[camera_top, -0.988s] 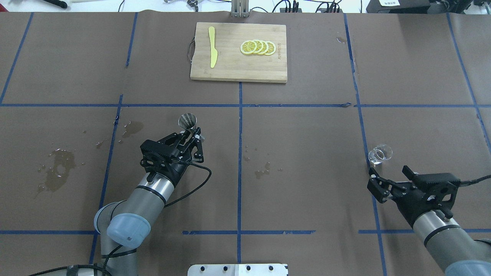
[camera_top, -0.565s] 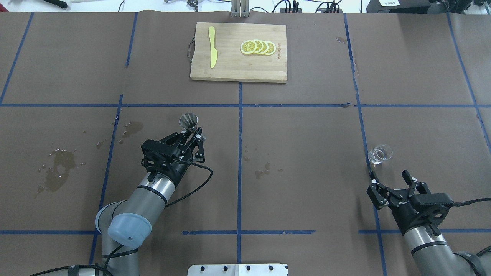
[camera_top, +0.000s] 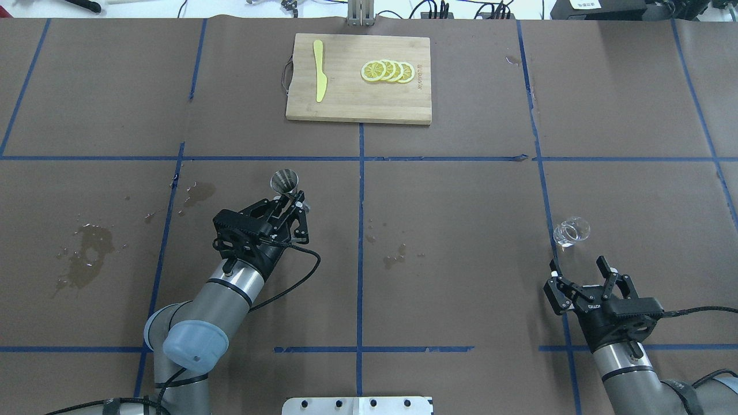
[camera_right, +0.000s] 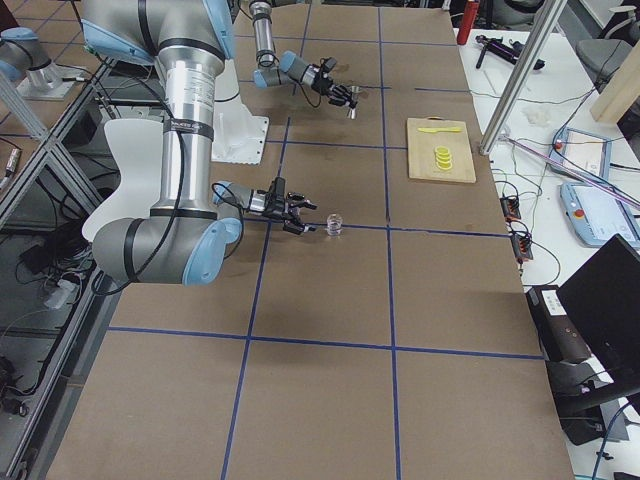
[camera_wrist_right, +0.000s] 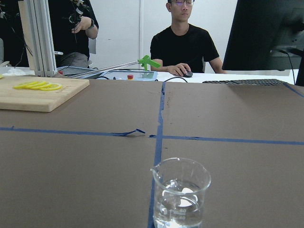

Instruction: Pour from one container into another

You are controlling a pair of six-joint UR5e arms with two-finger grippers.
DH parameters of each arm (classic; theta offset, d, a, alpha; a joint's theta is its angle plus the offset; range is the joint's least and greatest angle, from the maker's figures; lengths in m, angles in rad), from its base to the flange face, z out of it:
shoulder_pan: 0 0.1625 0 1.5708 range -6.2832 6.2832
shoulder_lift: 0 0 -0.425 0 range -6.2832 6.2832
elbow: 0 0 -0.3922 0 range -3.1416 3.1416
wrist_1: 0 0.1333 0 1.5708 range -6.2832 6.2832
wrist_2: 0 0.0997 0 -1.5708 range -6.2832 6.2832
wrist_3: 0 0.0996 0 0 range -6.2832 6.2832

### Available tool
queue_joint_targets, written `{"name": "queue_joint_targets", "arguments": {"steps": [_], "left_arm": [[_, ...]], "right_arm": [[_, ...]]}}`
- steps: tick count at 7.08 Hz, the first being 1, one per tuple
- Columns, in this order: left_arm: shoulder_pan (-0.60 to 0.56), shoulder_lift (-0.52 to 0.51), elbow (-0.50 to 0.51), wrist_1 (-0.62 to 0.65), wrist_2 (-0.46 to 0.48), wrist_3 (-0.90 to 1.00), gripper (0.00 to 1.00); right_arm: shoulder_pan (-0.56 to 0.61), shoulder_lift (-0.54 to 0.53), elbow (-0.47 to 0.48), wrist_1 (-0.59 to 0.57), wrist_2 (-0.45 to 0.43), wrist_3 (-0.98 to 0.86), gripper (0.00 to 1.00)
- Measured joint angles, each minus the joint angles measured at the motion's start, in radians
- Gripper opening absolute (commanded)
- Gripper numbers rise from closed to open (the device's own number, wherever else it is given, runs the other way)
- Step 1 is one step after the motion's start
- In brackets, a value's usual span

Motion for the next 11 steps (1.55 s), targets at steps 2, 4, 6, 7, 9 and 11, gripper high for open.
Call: {"name": "queue_joint_targets", "arguments": {"steps": [2,4,6,7,9,11], "left_arm": [[0.0,0.0,0.0,0.0,-0.001,0.0,0.0],[0.0,0.0,0.0,0.0,-0.001,0.0,0.0],[0.0,0.0,0.0,0.0,-0.004,0.001,0.0],[0.0,0.0,0.0,0.0,-0.007,0.001,0.0],[0.0,0.0,0.0,0.0,-0.009,0.002,0.0],[0.0,0.0,0.0,0.0,-0.009,0.002,0.0]], "right_arm": [[0.014,0.008,-0.016,0.0,0.004,-0.002,0.96],[0.041,0.024,-0.046,0.0,0.009,-0.008,0.96],[0.079,0.09,-0.103,0.0,0.02,-0.013,0.96],[0.097,0.109,-0.12,0.004,0.031,-0.016,0.94],[0.117,0.117,-0.136,0.032,0.05,-0.028,0.91],[0.126,0.119,-0.145,0.045,0.055,-0.036,0.9]]}}
